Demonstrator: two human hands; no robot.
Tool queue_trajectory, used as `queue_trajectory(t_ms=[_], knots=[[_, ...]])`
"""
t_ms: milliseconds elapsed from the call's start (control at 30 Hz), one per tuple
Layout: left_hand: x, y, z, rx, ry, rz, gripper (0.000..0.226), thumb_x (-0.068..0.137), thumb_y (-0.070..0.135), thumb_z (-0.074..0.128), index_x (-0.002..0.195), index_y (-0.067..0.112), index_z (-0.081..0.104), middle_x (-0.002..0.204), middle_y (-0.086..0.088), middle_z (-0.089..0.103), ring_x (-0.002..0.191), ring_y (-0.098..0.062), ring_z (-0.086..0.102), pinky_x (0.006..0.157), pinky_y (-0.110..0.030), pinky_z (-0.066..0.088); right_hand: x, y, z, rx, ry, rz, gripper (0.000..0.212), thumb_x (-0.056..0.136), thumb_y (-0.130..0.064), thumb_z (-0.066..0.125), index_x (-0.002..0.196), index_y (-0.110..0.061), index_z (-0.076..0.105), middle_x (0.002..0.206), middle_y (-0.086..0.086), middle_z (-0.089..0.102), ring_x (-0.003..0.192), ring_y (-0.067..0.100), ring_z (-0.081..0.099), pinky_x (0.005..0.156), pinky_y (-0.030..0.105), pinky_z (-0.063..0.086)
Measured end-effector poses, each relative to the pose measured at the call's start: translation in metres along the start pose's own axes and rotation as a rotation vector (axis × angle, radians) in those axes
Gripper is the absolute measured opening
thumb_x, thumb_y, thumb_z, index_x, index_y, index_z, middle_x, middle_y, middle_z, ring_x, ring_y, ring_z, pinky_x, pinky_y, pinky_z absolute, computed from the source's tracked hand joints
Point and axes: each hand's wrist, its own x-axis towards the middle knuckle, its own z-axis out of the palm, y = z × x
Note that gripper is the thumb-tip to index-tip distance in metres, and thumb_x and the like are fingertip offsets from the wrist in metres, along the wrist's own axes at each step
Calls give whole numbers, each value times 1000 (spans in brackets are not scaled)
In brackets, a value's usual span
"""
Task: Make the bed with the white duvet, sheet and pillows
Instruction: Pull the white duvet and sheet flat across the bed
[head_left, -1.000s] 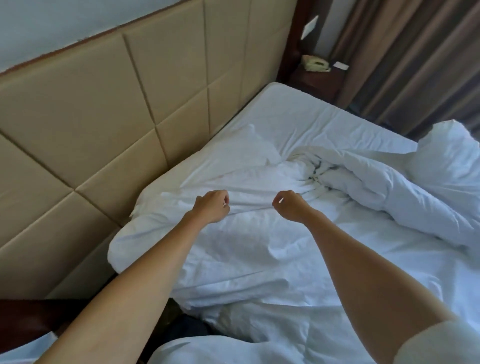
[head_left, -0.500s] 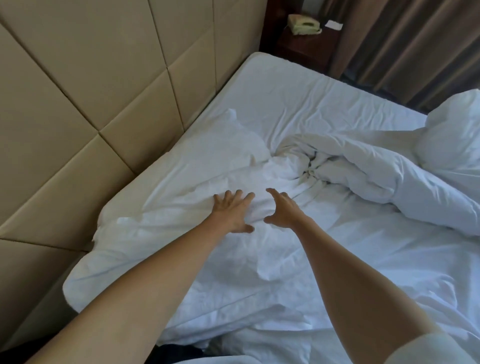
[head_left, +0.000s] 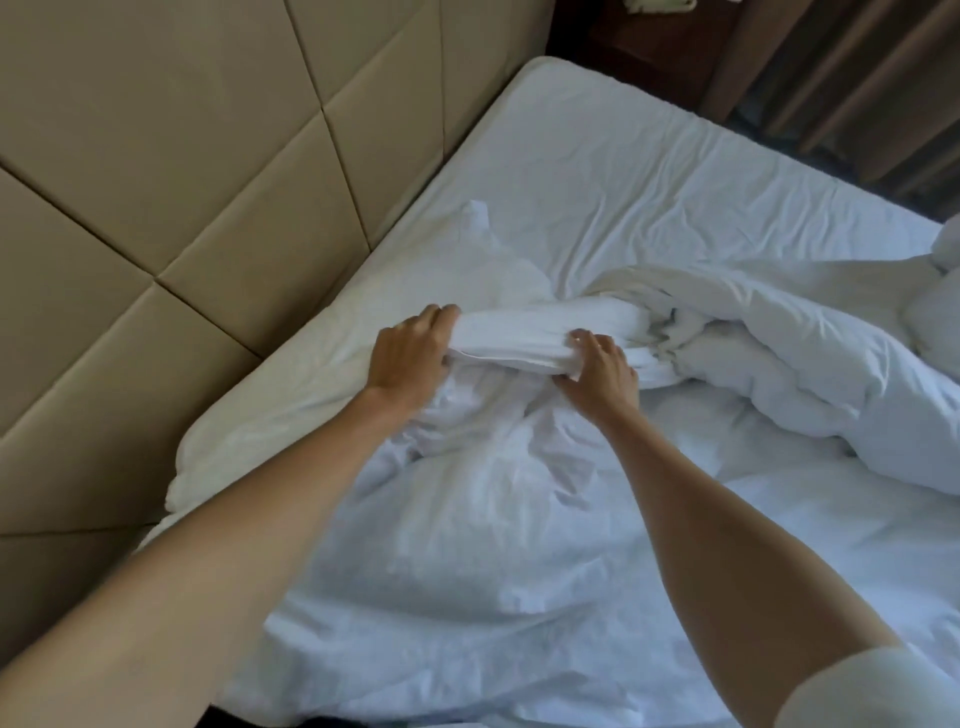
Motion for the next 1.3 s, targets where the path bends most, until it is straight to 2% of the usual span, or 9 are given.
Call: queue_trajectory(t_ms=[133, 333, 433, 500, 600, 700, 833, 1100, 1300], knots=[[20, -39, -21, -12, 66, -27, 53, 57, -4, 71, 109, 4, 64, 96, -17, 69, 65, -42, 65, 50, -42, 50, 31, -26, -13, -89, -41, -15, 41, 94, -22, 53, 135, -21, 50, 135, 10, 52, 123, 34, 48, 92, 44, 45], [58, -124, -70, -109, 251, -338, 35, 76, -2, 58, 111, 2, 59, 96, -26, 66, 84, -49, 61, 65, -46, 43, 100, -179, -81, 118, 382, -209, 47, 89, -4, 45, 136, -10, 52, 135, 16, 55, 126, 33, 49, 101, 37, 35], [70, -160, -90, -131, 320, -470, 24, 82, 4, 56, 106, 5, 56, 98, -22, 65, 89, -49, 60, 66, -45, 42, 145, -278, -111, 176, 466, -321, 32, 82, -11, 43, 108, -9, 61, 113, 12, 64, 108, 32, 57, 80, 37, 39], [72, -176, -89, -106, 247, -543, 20, 88, 3, 52, 108, 8, 54, 102, -20, 65, 94, -48, 60, 69, -46, 43, 160, -306, -99, 183, 388, -289, 25, 82, -11, 46, 103, -9, 60, 110, 11, 63, 104, 30, 57, 75, 34, 37], [68, -197, -73, -116, 88, -629, 20, 93, 1, 47, 112, 8, 52, 110, -19, 64, 102, -43, 59, 77, -45, 43, 162, -294, -55, 182, 228, -282, 27, 89, -15, 48, 113, -8, 57, 117, 15, 60, 114, 34, 53, 87, 35, 39], [59, -205, -54, -176, -3, -580, 30, 98, 19, 49, 126, 10, 46, 124, -16, 59, 112, -37, 56, 88, -46, 44, 154, -276, -29, 137, 68, -224, 34, 93, -16, 51, 126, -8, 49, 127, 17, 50, 119, 35, 50, 95, 37, 40], [47, -179, -35, -283, -224, -539, 41, 97, 23, 46, 138, 16, 41, 139, -12, 46, 127, -34, 44, 100, -47, 36, 132, -262, -22, 24, -80, -235, 46, 89, -9, 52, 134, -15, 48, 138, 10, 43, 126, 29, 47, 99, 37, 41], [20, -108, -52, -326, -369, -434, 17, 93, 13, 42, 96, 11, 59, 100, -5, 59, 91, -29, 57, 82, -38, 43, 60, -203, -42, -55, -306, -154, 24, 92, -20, 52, 112, -19, 66, 127, 6, 56, 118, 25, 55, 95, 36, 49], [-25, -62, -74, -317, -391, -379, 16, 96, 18, 43, 98, 11, 57, 97, -6, 56, 84, -26, 55, 70, -32, 40, -7, -178, -58, -72, -334, -163, 27, 96, -19, 48, 113, -14, 69, 125, 6, 58, 112, 25, 59, 92, 32, 50]])
